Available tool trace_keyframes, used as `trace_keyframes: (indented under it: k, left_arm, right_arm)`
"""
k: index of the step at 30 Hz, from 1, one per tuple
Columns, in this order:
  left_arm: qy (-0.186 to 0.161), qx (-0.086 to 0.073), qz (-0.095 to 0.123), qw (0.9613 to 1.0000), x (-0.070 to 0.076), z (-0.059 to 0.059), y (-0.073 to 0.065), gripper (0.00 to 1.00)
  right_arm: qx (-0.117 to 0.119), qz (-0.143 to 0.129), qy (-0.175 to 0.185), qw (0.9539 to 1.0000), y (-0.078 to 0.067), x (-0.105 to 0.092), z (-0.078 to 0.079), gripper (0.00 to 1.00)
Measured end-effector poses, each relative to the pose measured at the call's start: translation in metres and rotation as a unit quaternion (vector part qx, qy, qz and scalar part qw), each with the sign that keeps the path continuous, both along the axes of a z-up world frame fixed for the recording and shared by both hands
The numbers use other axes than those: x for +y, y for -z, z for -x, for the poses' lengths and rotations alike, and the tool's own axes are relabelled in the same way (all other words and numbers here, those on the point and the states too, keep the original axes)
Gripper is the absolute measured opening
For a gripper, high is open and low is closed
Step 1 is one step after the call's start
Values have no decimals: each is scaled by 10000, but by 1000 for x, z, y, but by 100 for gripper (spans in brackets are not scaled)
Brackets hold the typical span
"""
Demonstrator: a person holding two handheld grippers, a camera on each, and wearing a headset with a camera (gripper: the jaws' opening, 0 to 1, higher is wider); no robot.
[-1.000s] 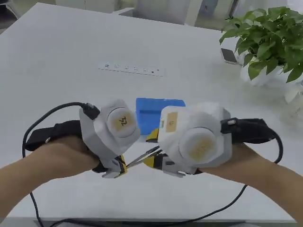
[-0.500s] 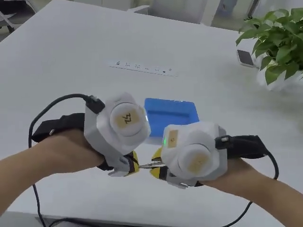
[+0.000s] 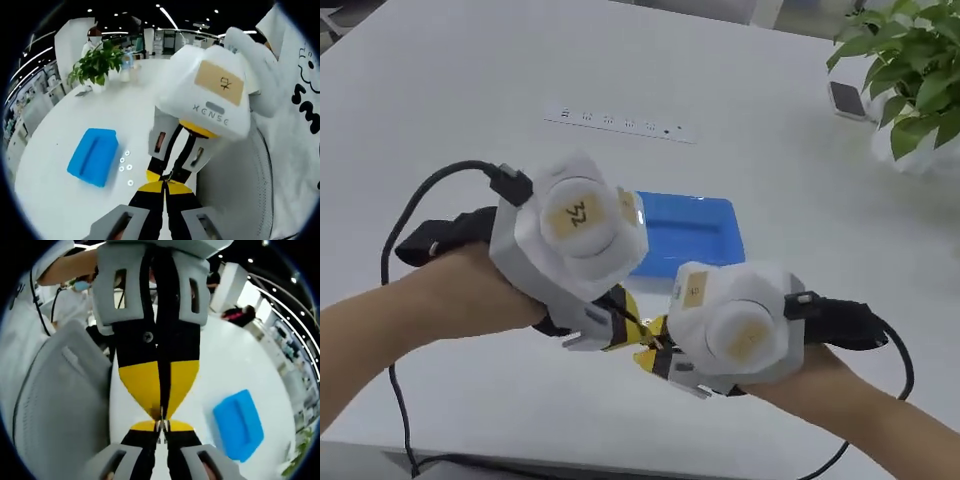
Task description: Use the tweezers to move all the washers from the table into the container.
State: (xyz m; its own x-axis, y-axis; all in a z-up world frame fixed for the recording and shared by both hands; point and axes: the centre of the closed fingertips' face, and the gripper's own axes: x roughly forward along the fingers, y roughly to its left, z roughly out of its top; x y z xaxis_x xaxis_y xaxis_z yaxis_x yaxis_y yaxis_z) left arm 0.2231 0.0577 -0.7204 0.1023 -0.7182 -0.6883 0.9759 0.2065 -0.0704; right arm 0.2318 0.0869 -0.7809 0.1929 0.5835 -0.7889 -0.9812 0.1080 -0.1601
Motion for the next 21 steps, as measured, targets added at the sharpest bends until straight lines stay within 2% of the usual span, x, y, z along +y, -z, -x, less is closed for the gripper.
trace_keyframes:
  k: [1, 3, 5, 7, 8, 9, 11, 12, 14, 15, 16, 17, 18, 19, 21]
  left_arm:
    - [-49, -23, 76, 10000, -3, -2, -1, 0]
    - [-49, -62, -23, 10000, -3, -3, 5, 0]
    - [-140, -133, -117, 9997, -1, -7, 14, 0]
    - [-556, -45, 90, 9984, 1, -13, 17, 0]
    - [-843, 30, 223, 9962, 5, -16, 17, 0]
    - [-1084, 21, 317, 9936, 9, -19, 17, 0]
    - [-1693, 65, 561, 9840, 25, -21, 18, 0]
    - [-2059, 83, 686, 9761, 38, -20, 19, 0]
    - [-2598, -14, 781, 9625, 59, -18, 22, 0]
    - [-2970, -34, 804, 9515, 76, -13, 25, 2]
    - [-3236, -29, 825, 9426, 87, -11, 28, 5]
    - [-3461, 82, 832, 9345, 98, -3, 32, 5]
    - [-3651, 124, 831, 9272, 106, 0, 35, 1]
    - [-3887, 101, 860, 9173, 116, 4, 37, 0]
    - [-4078, -38, 922, 9084, 123, 6, 37, 2]
  right_arm:
    - [4, -47, 62, 10000, 1, 0, -2, 3]
    - [31, -168, 207, 9996, 3, 0, -6, 2]
    - [157, -194, 372, 9990, 9, -2, -7, 2]
    - [179, -196, 449, 9986, 15, -5, -8, 2]
    - [210, -205, 482, 9984, 17, -6, -8, 2]
    - [242, -226, 520, 9981, 18, -6, -8, 2]
    - [333, -254, 615, 9972, 23, -6, -9, 2]
    - [363, -233, 646, 9970, 26, -7, -9, 2]
    - [370, -229, 656, 9969, 29, -6, -10, 2]
    - [402, -199, 657, 9968, 31, -6, -9, 2]
    - [395, -155, 666, 9969, 34, -5, -9, 2]
    - [363, -111, 651, 9972, 35, -5, -9, 2]
    - [375, -52, 614, 9974, 37, -4, -9, 2]
    - [384, -42, 613, 9974, 39, -3, -9, 2]
    - [419, -3, 618, 9972, 42, -4, -7, 2]
